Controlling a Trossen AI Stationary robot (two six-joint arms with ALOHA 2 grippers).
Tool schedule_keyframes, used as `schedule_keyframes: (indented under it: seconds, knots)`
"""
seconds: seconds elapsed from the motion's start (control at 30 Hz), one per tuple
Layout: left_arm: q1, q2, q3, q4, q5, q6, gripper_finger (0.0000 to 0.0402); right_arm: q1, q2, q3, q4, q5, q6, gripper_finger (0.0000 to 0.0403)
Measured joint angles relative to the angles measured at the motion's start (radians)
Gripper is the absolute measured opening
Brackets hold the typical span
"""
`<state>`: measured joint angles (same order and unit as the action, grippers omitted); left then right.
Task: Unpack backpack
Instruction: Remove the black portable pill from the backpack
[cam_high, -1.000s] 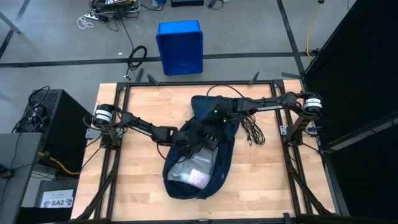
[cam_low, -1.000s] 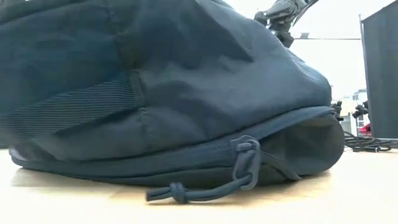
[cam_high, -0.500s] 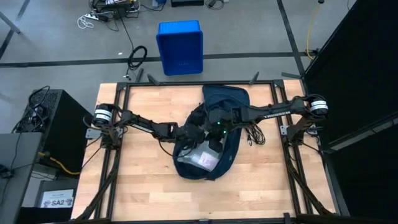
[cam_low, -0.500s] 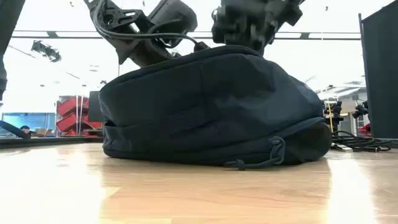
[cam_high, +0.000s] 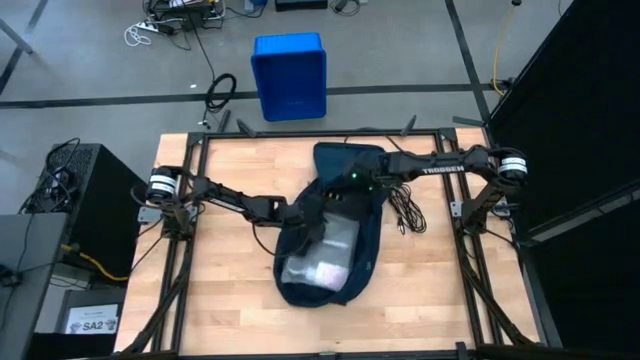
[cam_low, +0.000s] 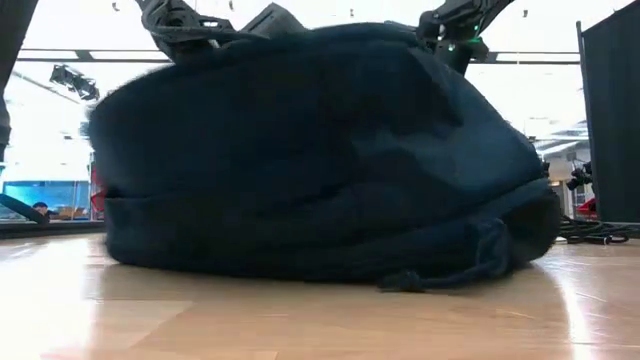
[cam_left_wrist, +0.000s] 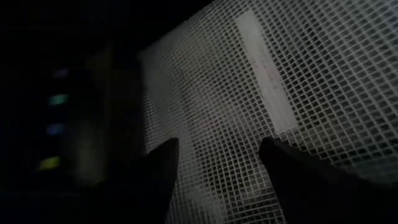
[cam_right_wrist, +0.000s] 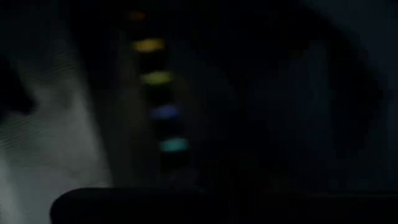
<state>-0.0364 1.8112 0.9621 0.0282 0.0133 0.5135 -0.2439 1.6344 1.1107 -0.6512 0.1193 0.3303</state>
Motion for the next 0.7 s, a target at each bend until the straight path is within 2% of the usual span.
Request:
schedule_keyframes:
  seconds: [0.1, 0.23, 0.5, 0.7]
  knots:
    - [-0.007, -0.001, -0.001, -0.043, 0.089, -0.033, 0.0218, -0.016, 0.0, -0.003, 0.0, -0.037, -0.024, 0.0001]
    - [-0.013, -0.035, -0.005, -0.075, 0.093, -0.031, 0.0218, -0.02, 0.0, -0.003, 0.012, -0.096, -0.056, 0.0001]
    - [-0.003, -0.199, -0.007, -0.066, -0.018, 0.019, 0.0218, 0.019, 0.026, -0.004, 0.003, -0.116, -0.065, 0.0001]
    - [0.0, -0.212, 0.005, -0.065, -0.027, 0.037, 0.0218, 0.035, 0.126, -0.004, 0.029, -0.143, -0.079, 0.0001]
